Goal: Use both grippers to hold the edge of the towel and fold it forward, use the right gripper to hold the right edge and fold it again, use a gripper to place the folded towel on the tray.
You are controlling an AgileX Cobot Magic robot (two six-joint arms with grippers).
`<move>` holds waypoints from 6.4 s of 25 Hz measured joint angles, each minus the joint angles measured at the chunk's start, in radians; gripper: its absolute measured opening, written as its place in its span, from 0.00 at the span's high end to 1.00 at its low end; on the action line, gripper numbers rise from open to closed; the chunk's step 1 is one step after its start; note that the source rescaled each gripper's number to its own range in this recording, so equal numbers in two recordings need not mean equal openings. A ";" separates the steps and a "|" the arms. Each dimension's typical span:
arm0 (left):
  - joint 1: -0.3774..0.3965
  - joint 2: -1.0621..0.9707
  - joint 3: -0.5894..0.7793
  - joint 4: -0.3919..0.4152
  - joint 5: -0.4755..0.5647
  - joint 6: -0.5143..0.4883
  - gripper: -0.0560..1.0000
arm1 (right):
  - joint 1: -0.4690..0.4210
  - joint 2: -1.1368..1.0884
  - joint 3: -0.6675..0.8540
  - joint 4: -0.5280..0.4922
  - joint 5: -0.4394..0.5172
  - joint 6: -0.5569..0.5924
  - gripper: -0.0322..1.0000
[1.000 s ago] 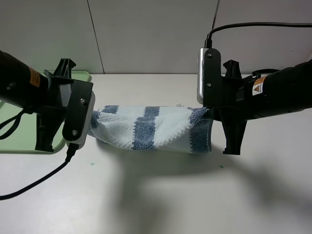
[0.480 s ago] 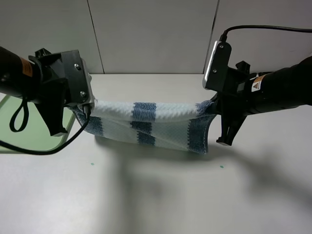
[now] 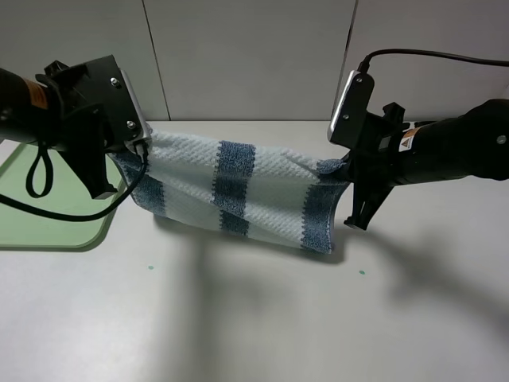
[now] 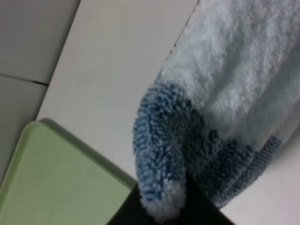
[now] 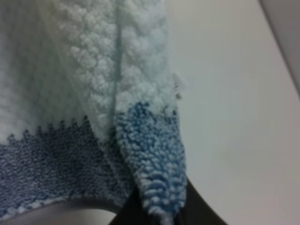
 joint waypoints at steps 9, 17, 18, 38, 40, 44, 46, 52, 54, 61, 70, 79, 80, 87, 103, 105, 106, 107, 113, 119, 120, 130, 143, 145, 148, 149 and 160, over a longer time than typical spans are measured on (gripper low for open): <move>0.000 0.185 0.000 0.002 -0.098 0.000 0.95 | -0.001 0.054 0.000 0.006 -0.086 0.000 0.97; 0.030 0.260 0.000 0.003 -0.207 0.000 0.95 | -0.001 0.060 0.000 0.009 -0.169 0.000 0.97; 0.043 0.265 0.000 0.003 -0.219 0.000 0.95 | -0.001 0.068 0.000 0.009 -0.179 0.000 0.97; 0.128 0.266 0.000 0.003 -0.280 0.000 0.95 | -0.001 0.220 -0.001 0.025 -0.344 0.001 0.97; 0.128 0.266 0.000 0.003 -0.280 0.000 0.94 | -0.001 0.220 -0.001 0.025 -0.365 0.001 0.97; 0.128 0.266 0.000 0.003 -0.280 -0.001 0.85 | -0.001 0.220 -0.001 0.028 -0.383 0.001 0.97; 0.128 0.266 0.000 0.003 -0.280 -0.001 0.74 | -0.001 0.220 -0.001 0.033 -0.383 0.001 0.96; 0.134 0.266 0.000 0.003 -0.296 -0.001 0.38 | -0.001 0.220 -0.001 0.074 -0.383 0.001 0.74; 0.133 0.266 0.000 0.003 -0.313 -0.001 0.33 | -0.001 0.220 -0.001 0.095 -0.390 0.001 0.56; 0.133 0.266 0.000 0.003 -0.327 -0.001 0.29 | -0.001 0.220 -0.001 0.305 -0.514 0.001 0.04; 0.133 0.266 0.000 0.003 -0.331 -0.001 0.22 | -0.001 0.220 -0.001 0.477 -0.559 0.000 0.00; 0.133 0.249 0.000 0.000 -0.328 -0.047 0.05 | -0.001 0.220 -0.001 0.492 -0.533 0.000 0.00; 0.133 0.239 0.000 0.000 -0.325 -0.054 0.05 | -0.001 0.218 -0.001 0.493 -0.529 0.000 0.00; 0.086 0.117 0.000 0.000 -0.251 -0.095 0.05 | -0.001 0.186 -0.001 0.503 -0.468 0.000 0.00; 0.018 -0.079 0.000 0.000 -0.084 -0.206 0.05 | 0.100 0.101 -0.001 0.552 -0.416 0.011 0.00; 0.018 -0.079 0.000 0.000 -0.075 -0.206 0.05 | 0.102 0.101 -0.001 0.553 -0.418 0.011 0.00; 0.018 -0.079 0.000 0.000 -0.074 -0.206 0.05 | 0.102 0.101 -0.001 0.553 -0.418 0.011 0.00; 0.018 -0.079 0.000 0.000 -0.074 -0.206 0.05 | 0.102 0.101 -0.001 0.553 -0.417 0.012 0.00; 0.018 -0.079 0.000 0.000 -0.074 -0.206 0.05 | 0.102 0.101 -0.001 0.557 -0.378 0.048 0.00; 0.018 -0.079 0.000 0.000 -0.073 -0.206 0.05 | 0.102 0.101 -0.001 0.565 -0.328 0.053 0.00; 0.018 -0.080 0.000 0.000 -0.072 -0.207 0.05 | 0.102 0.101 -0.001 0.567 -0.325 0.053 0.00; 0.018 -0.255 0.000 0.000 0.069 -0.276 0.05 | 0.102 0.101 -0.001 0.602 -0.310 0.053 0.00; 0.018 -0.672 0.001 -0.034 0.502 -0.464 0.05 | 0.102 0.101 -0.001 0.605 -0.312 0.054 0.00; 0.018 -0.723 0.001 -0.052 0.581 -0.474 0.05 | 0.102 0.101 -0.001 0.605 -0.312 0.054 0.00; 0.018 -0.785 0.001 -0.061 0.711 -0.512 0.05 | 0.102 0.101 -0.001 0.612 -0.312 0.055 0.00; 0.018 -0.803 0.001 -0.062 0.758 -0.531 0.05 | 0.102 0.101 -0.001 0.612 -0.312 0.055 0.00; 0.018 -0.852 0.066 -0.064 1.032 -0.670 0.05 | 0.102 0.101 -0.001 0.619 -0.334 0.056 0.00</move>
